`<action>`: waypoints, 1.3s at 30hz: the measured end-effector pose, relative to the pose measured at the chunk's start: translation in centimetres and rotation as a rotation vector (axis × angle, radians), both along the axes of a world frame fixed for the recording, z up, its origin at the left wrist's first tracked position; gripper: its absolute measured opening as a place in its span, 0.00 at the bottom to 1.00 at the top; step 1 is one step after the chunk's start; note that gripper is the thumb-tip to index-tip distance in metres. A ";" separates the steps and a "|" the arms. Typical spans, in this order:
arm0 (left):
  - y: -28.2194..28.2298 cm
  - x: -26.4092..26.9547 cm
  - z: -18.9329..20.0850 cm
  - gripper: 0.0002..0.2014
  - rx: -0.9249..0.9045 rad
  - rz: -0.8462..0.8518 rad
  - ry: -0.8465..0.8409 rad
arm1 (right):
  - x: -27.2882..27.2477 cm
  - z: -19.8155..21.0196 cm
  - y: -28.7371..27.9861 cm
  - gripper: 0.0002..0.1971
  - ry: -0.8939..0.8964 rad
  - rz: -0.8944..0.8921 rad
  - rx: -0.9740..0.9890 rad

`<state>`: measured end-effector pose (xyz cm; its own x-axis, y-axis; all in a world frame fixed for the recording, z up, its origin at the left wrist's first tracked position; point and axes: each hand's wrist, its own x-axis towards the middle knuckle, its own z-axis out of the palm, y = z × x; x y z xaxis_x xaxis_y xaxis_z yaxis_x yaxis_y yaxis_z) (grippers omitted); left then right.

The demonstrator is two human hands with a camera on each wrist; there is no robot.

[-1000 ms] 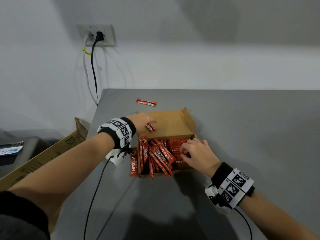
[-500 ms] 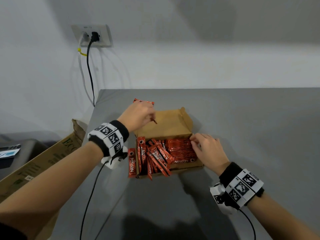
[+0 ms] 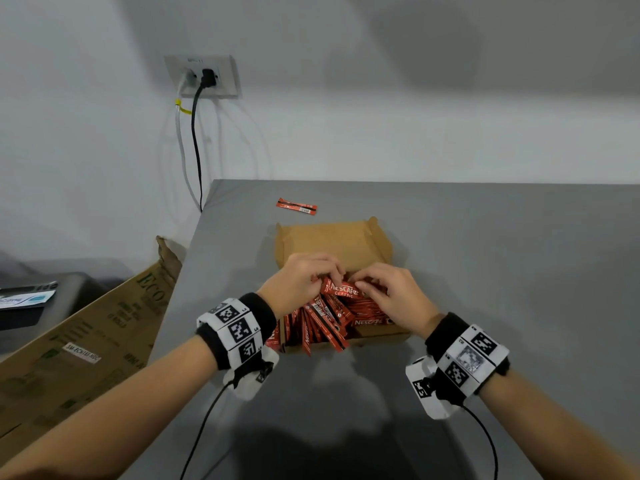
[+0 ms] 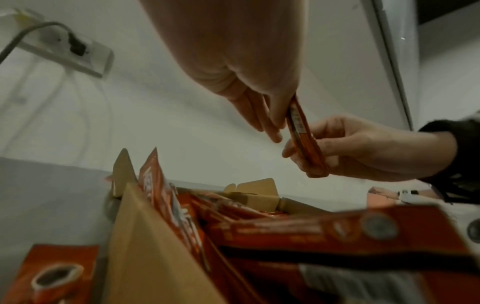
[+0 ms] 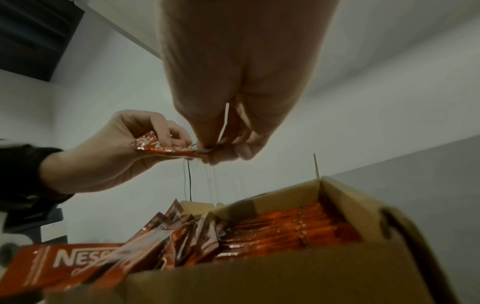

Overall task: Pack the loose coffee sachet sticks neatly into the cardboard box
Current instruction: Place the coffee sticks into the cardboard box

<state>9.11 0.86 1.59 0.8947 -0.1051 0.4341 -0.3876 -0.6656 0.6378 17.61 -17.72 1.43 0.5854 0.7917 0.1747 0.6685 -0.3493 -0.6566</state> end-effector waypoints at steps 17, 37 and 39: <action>-0.7 -1.2 1.0 0.05 -0.241 0.033 0.538 | -0.2 1.2 -2.5 0.06 0.138 -0.042 -0.107; -3.5 0.4 -1.6 0.13 0.510 -0.137 0.529 | -0.2 -0.5 -2.3 0.09 -0.361 0.023 -0.740; -3.6 0.5 -1.6 0.11 0.535 -0.116 0.518 | -0.3 -0.8 -1.9 0.09 -0.368 0.019 -0.772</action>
<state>9.60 -2.75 -0.04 0.9408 -0.2894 -0.1763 -0.2124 -0.9089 0.3588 17.35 -19.64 0.63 0.5825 0.7763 -0.2409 0.8028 -0.5959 0.0206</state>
